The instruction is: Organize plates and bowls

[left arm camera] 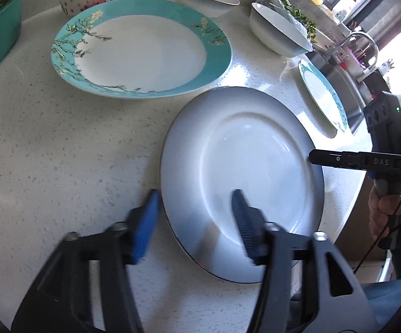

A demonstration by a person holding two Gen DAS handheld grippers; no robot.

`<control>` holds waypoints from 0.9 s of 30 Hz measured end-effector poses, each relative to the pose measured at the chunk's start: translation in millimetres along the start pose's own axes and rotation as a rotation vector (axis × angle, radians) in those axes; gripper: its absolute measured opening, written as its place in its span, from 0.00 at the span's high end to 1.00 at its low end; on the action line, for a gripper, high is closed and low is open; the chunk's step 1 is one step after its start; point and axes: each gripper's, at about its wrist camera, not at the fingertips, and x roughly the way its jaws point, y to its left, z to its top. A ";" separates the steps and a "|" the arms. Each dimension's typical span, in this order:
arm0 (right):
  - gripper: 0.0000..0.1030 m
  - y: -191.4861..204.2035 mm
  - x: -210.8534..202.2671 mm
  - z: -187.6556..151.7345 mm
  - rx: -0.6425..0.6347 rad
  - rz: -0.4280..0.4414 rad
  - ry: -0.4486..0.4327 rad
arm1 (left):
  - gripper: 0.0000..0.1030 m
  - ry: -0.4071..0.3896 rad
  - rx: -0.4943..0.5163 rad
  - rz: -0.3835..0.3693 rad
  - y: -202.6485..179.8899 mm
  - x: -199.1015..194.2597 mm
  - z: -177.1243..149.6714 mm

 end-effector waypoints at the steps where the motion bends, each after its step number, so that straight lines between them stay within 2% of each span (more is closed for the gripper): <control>1: 0.81 1.3 -0.4 -0.6 -0.013 -0.006 0.002 | 0.40 -0.009 0.005 0.017 -3.5 -1.3 -3.2; 4: 0.69 3.6 -2.8 -1.1 -0.027 -0.013 -0.006 | 0.39 -0.009 -0.008 0.051 -11.2 -7.4 -11.3; 6: 0.54 5.6 -13.4 -4.3 -0.029 -0.061 -0.021 | 0.39 -0.034 -0.023 0.077 -15.6 -24.3 -15.8; 8: 0.54 7.4 -29.0 -8.3 -0.031 -0.065 -0.050 | 0.39 -0.085 -0.008 0.079 -25.6 -44.1 -16.6; 9: 0.53 7.4 -43.2 -12.0 -0.024 -0.060 -0.081 | 0.36 -0.122 0.027 0.052 -36.6 -55.4 -14.1; 10: 0.52 6.0 -55.6 -15.1 -0.016 -0.050 -0.112 | 0.30 -0.156 0.064 0.015 -46.3 -63.1 -10.9; 12: 0.45 -6.5 -88.4 -25.9 0.047 0.000 -0.195 | 0.27 -0.204 0.120 -0.054 -64.2 -70.1 -2.1; 13: 0.42 -17.6 -105.8 -32.5 0.100 0.044 -0.237 | 0.26 -0.222 0.147 -0.125 -79.7 -71.4 6.5; 15: 0.38 -38.3 -134.4 -41.6 0.145 0.085 -0.293 | 0.13 -0.249 0.162 -0.233 -100.4 -69.8 17.4; 16: 0.37 -48.4 -147.6 -44.7 0.162 0.081 -0.320 | 0.03 -0.258 0.160 -0.279 -112.2 -66.3 22.9; 18: 0.31 -77.5 -176.1 -48.1 0.224 0.108 -0.375 | 0.00 -0.236 0.132 -0.406 -131.7 -53.5 32.8; 19: 0.30 -90.0 -186.0 -47.1 0.248 0.128 -0.397 | 0.00 -0.215 0.115 -0.436 -138.2 -46.5 37.3; 22: 0.30 -123.7 -208.4 -30.5 0.261 0.185 -0.437 | 0.00 -0.127 0.049 -0.424 -162.9 -13.4 55.8; 24: 0.30 -144.3 -210.8 -5.8 0.216 0.229 -0.395 | 0.00 -0.079 -0.005 -0.403 -175.9 10.8 70.7; 27: 0.30 -175.6 -204.1 33.1 0.158 0.294 -0.304 | 0.00 -0.089 -0.075 -0.318 -193.9 40.3 93.5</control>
